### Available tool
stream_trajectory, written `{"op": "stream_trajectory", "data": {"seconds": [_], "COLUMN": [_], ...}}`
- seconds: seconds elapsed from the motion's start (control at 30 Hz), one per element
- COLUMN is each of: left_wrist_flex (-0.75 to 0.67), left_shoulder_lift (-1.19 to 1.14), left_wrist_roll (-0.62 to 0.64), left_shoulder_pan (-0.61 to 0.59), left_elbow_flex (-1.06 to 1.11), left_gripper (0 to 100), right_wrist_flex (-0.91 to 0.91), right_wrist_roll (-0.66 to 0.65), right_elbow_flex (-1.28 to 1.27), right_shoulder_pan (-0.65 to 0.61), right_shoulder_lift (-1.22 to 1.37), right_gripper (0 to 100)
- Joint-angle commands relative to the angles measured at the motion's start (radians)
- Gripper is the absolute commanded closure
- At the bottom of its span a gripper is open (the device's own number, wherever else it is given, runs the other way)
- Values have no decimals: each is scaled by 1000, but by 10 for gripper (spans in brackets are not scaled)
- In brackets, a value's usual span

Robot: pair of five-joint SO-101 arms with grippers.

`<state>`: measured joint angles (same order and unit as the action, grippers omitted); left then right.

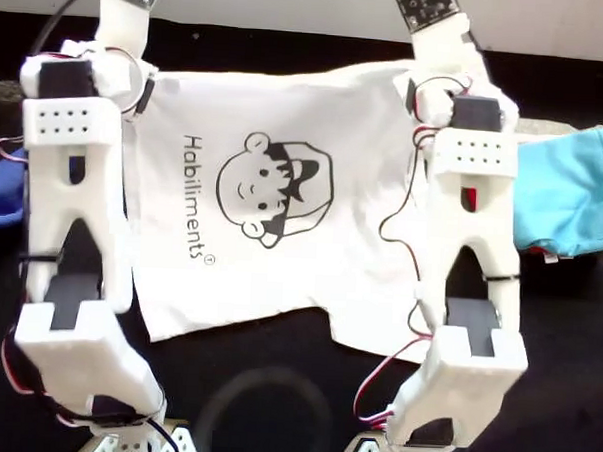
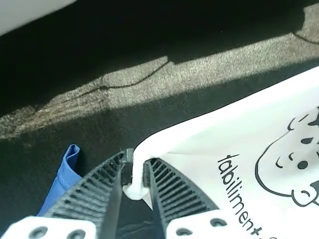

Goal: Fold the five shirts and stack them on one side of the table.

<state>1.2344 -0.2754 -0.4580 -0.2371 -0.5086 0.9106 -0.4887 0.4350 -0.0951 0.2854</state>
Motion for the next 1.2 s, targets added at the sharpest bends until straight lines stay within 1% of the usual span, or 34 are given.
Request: {"op": "stream_trajectory", "data": {"seconds": [0.0, 0.1, 0.27, 0.43, 0.53, 0.67, 0.87, 1.0, 1.17], "left_wrist_flex": [15, 64, 135, 222, 282, 397, 525, 528, 517], "left_shoulder_lift": [-64, -139, -239, -295, -282, -220, -113, -5, 151], "left_wrist_roll": [-5, -5, -5, -5, -5, -5, -3, -3, -5], "left_shoulder_pan": [-8, -8, -8, -8, -8, -7, -7, -7, 8], "left_elbow_flex": [-39, -41, -39, -42, -44, -41, -31, 96, 403], "left_gripper": [992, 992, 992, 992, 992, 992, 992, 992, 991], "right_wrist_flex": [27, 79, 154, 277, 355, 492, 601, 711, 817], "right_wrist_roll": [103, 146, 149, 149, 144, 143, 143, 143, 143], "right_elbow_flex": [4, 8, 4, 12, 39, 64, 53, 53, 45], "right_shoulder_pan": [-2, -2, -19, -22, -10, -5, -7, -10, -5], "right_shoulder_lift": [56, 119, 203, 245, 225, 156, 28, -25, -65], "right_gripper": [993, 993, 993, 993, 993, 993, 993, 993, 993]}}
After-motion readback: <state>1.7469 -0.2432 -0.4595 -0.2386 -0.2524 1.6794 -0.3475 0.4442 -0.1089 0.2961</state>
